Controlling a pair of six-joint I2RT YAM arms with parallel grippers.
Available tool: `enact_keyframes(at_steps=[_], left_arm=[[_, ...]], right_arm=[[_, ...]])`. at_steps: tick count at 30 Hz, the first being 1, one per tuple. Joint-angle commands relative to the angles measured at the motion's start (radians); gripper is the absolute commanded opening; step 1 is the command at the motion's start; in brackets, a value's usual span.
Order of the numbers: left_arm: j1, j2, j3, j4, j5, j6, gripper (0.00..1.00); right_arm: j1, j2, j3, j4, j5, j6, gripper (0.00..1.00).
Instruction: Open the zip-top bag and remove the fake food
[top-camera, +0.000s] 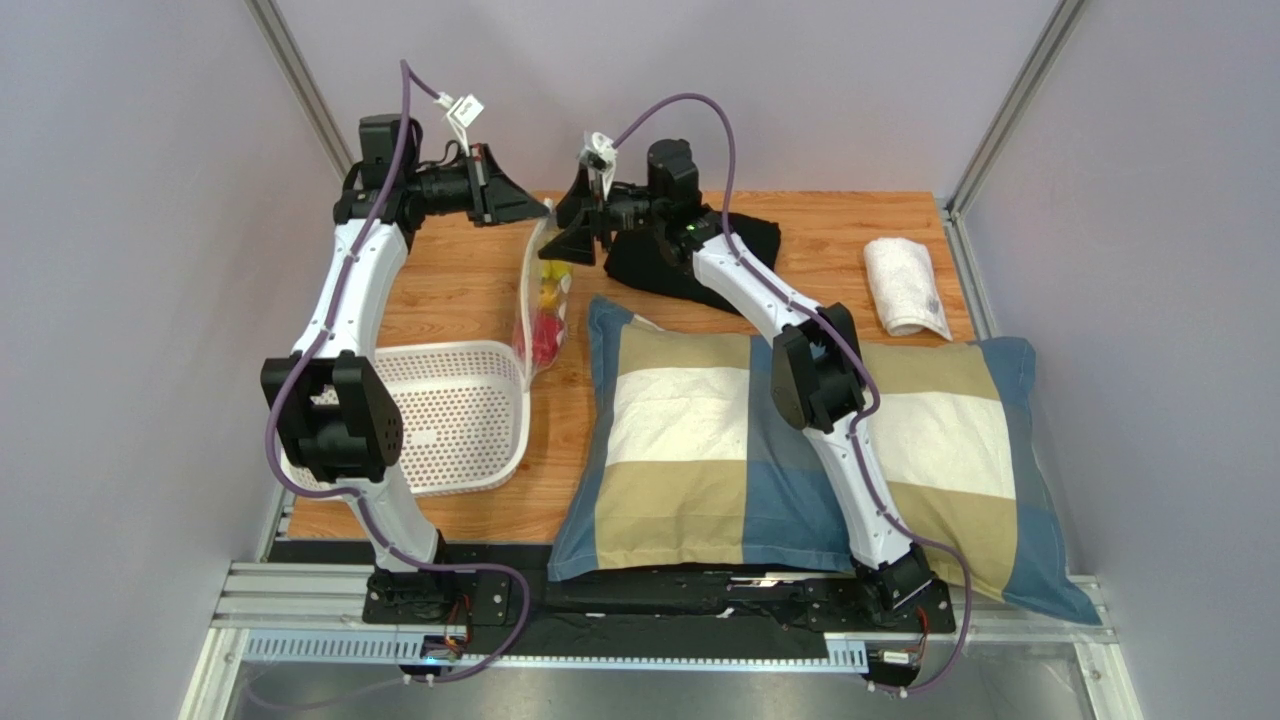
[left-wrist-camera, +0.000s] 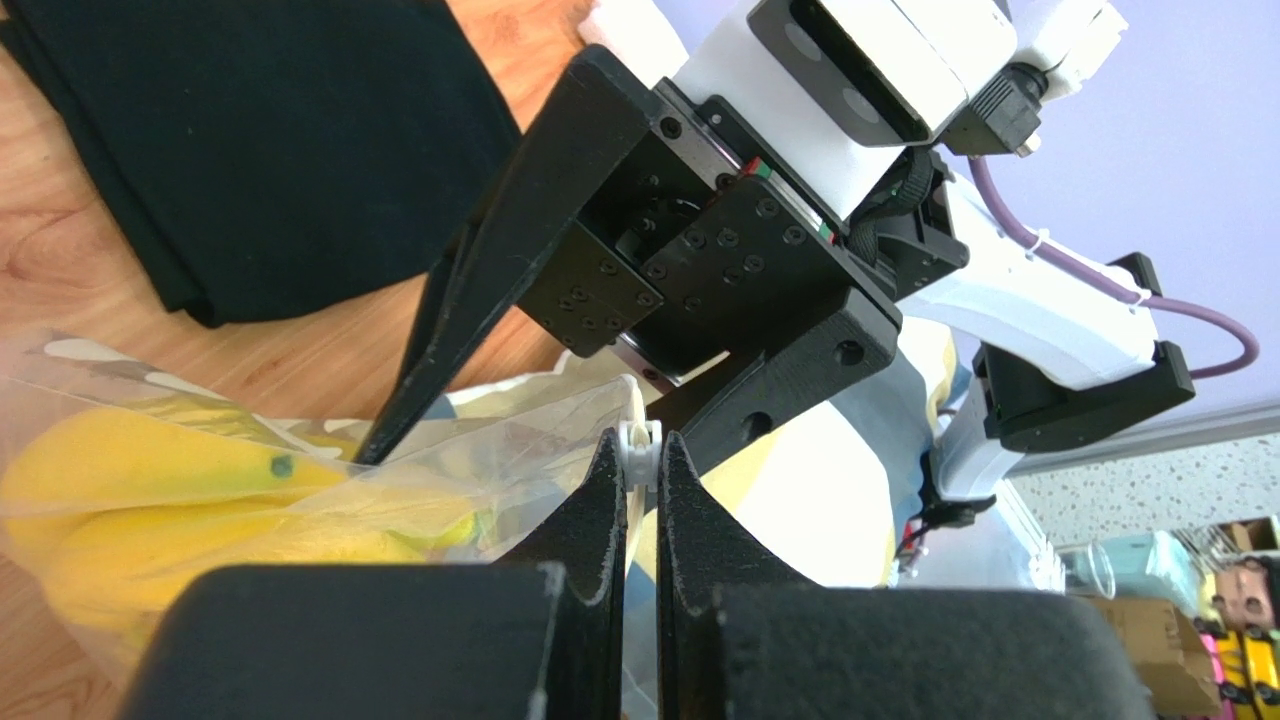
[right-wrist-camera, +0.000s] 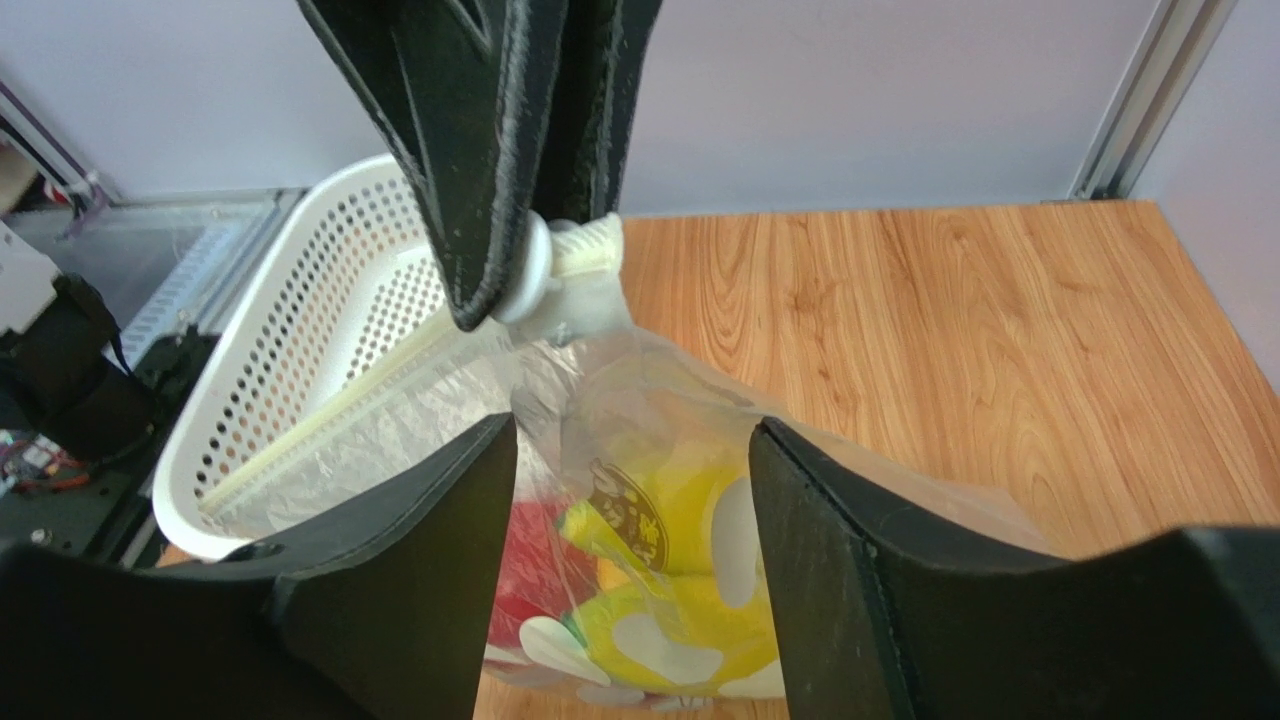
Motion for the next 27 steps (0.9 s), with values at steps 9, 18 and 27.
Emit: enact_keyframes(at_steps=[9,18,27], left_arm=[[-0.012,-0.04,0.015,-0.055,0.055,0.075,0.0],[-0.012,-0.057,0.009,-0.053,0.063,0.069,0.0],[-0.041,-0.08,-0.013,-0.055,0.066,0.069,0.0]], right_arm=[[-0.011,-0.229,-0.048,-0.275,0.084,-0.395,0.79],[-0.008,-0.211,-0.042,-0.315,-0.074,-0.453,0.75],[0.003,-0.163,-0.036,-0.216,-0.111,-0.392,0.68]])
